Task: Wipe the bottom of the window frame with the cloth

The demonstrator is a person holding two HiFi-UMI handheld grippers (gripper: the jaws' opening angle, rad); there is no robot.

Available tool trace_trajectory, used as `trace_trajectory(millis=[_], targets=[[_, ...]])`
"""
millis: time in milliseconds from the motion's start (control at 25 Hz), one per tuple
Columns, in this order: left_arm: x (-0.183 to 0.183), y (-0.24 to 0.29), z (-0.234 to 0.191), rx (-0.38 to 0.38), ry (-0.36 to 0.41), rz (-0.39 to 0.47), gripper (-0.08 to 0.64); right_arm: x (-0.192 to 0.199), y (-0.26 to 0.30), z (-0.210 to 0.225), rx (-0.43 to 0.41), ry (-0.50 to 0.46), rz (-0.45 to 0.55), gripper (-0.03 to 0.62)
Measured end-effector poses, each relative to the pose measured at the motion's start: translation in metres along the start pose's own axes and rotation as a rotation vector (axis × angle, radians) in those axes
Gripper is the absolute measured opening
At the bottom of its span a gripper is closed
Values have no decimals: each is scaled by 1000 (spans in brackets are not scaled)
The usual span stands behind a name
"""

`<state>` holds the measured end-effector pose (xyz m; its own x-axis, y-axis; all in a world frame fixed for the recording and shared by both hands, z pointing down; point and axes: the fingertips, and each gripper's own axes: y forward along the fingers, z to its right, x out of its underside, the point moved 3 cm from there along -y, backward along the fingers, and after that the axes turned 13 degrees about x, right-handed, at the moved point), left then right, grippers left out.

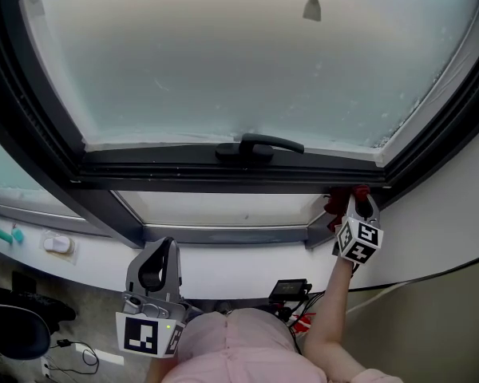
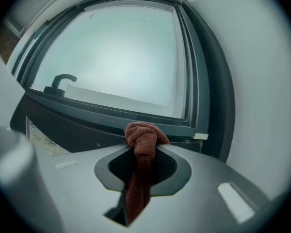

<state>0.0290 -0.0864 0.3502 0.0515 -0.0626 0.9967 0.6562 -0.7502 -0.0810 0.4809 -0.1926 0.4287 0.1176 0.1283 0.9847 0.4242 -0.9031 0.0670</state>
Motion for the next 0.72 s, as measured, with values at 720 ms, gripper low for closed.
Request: trace_trajectory(millis=[720], targets=[[-1,2,1,-13,5,-17,-6,9,24,65,125,-13,-28,68]])
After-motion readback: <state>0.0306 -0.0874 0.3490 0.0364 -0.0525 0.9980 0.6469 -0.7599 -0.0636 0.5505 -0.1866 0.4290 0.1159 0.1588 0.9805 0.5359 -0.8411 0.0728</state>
